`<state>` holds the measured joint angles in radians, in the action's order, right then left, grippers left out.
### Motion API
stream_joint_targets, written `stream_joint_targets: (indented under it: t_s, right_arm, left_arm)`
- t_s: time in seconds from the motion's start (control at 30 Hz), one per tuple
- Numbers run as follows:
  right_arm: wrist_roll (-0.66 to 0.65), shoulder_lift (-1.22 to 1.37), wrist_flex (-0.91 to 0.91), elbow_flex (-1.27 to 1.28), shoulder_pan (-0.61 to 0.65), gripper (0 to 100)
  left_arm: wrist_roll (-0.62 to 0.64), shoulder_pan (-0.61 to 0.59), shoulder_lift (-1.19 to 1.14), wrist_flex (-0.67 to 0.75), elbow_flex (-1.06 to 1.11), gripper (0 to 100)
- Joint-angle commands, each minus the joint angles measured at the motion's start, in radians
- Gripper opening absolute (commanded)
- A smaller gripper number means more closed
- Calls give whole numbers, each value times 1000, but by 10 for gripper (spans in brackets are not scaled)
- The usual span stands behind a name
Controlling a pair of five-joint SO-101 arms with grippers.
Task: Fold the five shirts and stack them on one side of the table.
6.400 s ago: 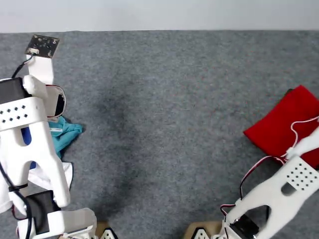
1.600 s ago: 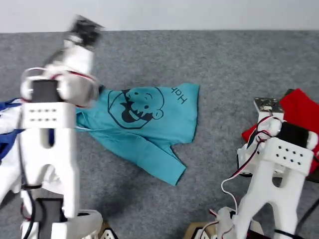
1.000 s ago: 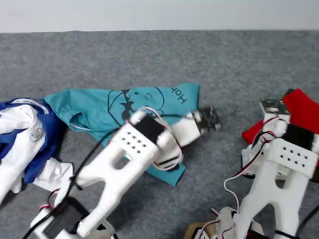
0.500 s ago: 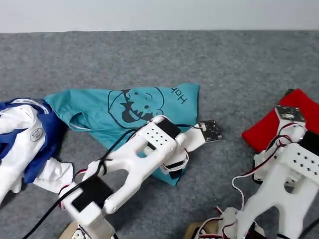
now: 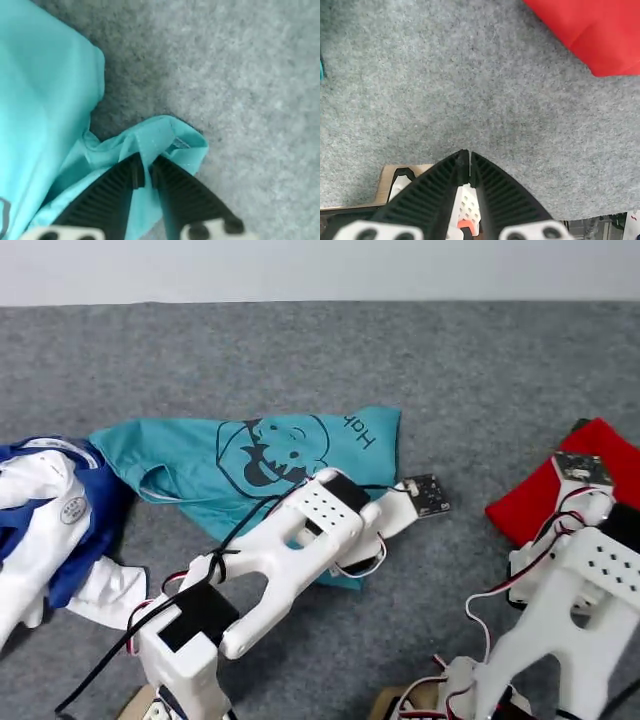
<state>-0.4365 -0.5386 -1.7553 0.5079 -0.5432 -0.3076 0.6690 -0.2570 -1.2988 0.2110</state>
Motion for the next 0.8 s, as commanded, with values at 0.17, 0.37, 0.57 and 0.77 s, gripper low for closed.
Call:
stream_joint_targets:
  t_s: [0.17,0.37,0.57,0.77]
  right_arm:
    - [-11,-35,-35,-11,-7,9]
    - [-11,-35,-33,-11,30,9]
    - [-11,-27,-25,-11,229,9]
    - [-5,-27,113,-11,475,11]
  left_arm:
    - [8,-9,387,-133,-39,6]
    - [9,-213,546,-258,-38,6]
    - [-29,-531,638,-368,-38,6]
    - [-84,-839,712,-382,-38,6]
